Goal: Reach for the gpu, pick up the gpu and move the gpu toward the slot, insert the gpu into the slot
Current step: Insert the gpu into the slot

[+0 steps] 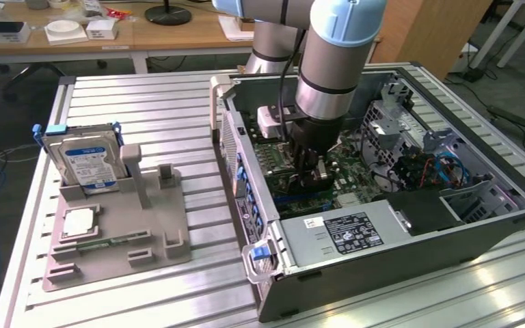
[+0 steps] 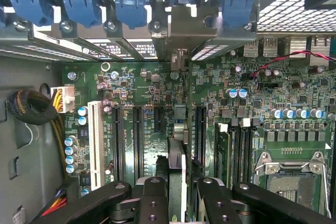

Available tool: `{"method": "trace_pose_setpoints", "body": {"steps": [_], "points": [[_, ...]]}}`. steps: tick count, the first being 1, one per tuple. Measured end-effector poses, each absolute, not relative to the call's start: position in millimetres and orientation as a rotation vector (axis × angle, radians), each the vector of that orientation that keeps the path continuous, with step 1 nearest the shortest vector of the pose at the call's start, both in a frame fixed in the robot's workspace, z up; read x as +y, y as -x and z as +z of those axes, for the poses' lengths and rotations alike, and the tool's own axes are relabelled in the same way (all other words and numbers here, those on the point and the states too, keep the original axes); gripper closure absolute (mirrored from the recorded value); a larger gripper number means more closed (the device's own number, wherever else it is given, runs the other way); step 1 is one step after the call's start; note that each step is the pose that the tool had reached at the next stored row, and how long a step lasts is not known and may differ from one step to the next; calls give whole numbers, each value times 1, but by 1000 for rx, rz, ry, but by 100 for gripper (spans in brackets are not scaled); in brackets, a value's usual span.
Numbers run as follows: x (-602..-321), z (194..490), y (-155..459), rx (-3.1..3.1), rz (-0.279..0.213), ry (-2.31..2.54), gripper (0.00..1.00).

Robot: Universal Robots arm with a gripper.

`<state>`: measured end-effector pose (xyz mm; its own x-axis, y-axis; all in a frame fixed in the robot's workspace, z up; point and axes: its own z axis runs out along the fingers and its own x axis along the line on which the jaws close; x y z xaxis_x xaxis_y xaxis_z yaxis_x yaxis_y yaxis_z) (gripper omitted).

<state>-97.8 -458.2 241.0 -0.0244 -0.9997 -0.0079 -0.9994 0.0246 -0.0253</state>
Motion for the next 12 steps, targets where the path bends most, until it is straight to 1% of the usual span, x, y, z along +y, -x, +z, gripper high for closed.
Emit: {"method": "trace_pose_setpoints", "body": {"steps": [12], "points": [[-458, 240, 97, 2232, -19, 2177, 74]]}}
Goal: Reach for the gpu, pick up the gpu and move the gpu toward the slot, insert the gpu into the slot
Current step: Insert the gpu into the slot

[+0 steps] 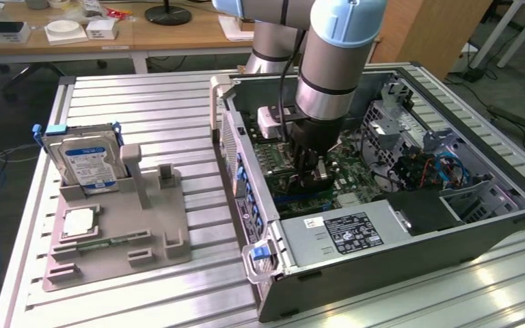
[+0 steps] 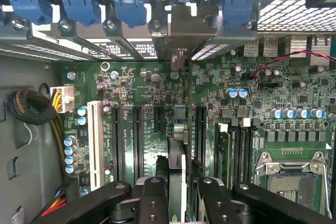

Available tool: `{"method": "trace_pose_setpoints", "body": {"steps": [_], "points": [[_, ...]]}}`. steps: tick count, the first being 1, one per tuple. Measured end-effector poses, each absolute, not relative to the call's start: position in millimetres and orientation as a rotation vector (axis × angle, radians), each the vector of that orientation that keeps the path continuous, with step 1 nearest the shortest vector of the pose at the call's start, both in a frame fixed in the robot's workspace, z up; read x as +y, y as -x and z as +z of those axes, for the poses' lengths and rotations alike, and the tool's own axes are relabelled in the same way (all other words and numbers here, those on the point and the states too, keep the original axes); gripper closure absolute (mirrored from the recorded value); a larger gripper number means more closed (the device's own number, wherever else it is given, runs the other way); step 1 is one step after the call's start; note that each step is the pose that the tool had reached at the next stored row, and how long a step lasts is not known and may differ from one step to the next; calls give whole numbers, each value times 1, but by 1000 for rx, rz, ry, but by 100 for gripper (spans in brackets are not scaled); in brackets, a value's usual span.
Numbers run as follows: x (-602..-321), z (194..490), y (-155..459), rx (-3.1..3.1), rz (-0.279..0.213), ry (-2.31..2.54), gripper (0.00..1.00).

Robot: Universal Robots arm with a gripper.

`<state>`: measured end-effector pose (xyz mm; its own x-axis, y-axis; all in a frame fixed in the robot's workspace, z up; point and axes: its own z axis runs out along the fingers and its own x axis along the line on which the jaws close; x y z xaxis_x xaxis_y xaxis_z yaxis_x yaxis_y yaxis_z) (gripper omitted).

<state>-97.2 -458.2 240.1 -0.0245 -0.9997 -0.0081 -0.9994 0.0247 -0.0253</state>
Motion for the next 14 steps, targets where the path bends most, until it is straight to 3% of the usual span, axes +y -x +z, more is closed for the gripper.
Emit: {"method": "trace_pose_setpoints", "body": {"steps": [14], "points": [[-458, 235, 98, 2232, -18, 2178, 74]]}}
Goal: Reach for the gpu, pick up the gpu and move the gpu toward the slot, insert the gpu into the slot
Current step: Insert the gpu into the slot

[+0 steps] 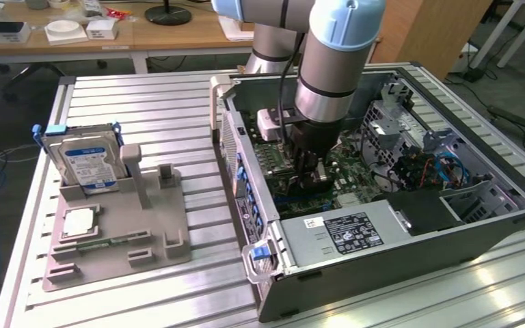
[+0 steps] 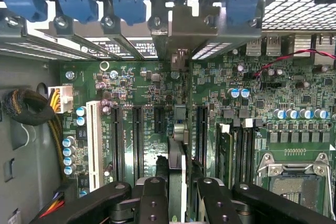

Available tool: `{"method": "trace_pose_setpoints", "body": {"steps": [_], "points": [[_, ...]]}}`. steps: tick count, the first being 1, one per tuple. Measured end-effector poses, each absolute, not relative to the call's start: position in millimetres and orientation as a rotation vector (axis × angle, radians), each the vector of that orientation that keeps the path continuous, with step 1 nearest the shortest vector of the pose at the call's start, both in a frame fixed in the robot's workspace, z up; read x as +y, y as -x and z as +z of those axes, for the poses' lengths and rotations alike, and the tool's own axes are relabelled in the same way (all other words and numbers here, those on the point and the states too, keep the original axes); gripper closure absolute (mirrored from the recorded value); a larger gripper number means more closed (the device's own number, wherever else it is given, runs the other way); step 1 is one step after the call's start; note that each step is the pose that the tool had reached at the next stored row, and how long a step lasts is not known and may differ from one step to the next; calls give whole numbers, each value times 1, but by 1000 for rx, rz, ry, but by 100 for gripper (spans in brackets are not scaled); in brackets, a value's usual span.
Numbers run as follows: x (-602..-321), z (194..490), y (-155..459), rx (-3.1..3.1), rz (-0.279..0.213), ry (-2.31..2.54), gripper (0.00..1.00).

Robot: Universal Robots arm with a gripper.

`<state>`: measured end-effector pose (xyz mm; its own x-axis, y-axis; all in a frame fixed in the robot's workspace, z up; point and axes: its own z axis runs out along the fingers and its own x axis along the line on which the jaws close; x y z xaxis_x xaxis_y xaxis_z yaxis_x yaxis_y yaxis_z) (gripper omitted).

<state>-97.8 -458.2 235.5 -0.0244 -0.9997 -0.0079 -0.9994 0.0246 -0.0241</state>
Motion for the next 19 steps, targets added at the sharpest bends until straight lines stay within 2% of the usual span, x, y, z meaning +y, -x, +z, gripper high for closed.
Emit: {"method": "trace_pose_setpoints", "body": {"steps": [15, 19], "points": [[-458, 230, 100, 2232, -20, 2178, 74], [-458, 239, 101, 2232, -18, 2176, 73]]}}
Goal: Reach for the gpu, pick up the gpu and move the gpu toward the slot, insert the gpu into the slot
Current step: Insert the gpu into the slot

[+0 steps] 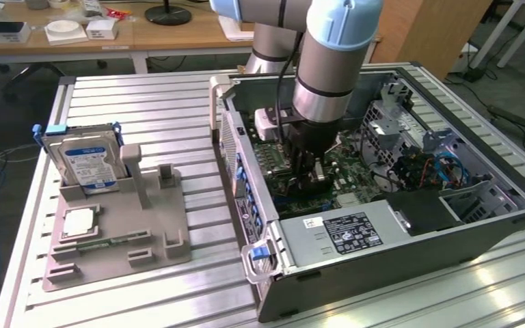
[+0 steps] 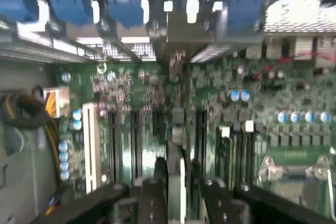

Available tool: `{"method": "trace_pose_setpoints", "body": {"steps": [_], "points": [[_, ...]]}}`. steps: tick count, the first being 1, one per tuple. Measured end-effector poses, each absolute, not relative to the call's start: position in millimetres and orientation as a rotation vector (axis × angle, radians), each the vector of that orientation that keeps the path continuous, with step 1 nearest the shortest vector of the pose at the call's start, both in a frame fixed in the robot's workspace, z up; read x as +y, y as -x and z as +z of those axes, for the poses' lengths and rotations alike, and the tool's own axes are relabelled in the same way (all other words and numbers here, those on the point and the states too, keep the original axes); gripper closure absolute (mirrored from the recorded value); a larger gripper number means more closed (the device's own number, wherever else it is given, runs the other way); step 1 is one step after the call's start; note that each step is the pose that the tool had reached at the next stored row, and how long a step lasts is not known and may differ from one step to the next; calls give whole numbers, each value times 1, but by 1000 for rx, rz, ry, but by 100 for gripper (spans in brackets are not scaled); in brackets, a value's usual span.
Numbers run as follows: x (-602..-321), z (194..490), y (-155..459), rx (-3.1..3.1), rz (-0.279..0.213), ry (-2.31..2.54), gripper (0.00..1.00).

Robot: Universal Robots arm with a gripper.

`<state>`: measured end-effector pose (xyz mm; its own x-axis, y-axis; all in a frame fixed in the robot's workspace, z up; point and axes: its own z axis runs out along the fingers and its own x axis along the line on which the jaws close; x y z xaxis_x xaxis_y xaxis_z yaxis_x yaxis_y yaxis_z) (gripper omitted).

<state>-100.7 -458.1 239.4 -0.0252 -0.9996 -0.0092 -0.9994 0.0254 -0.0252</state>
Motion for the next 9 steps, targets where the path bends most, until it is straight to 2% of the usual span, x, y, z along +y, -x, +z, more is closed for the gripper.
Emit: {"method": "trace_pose_setpoints", "body": {"steps": [1, 9], "points": [[-458, 243, 100, 2232, -20, 2177, 67], [-458, 269, 100, 2230, -22, 2176, 67]]}}
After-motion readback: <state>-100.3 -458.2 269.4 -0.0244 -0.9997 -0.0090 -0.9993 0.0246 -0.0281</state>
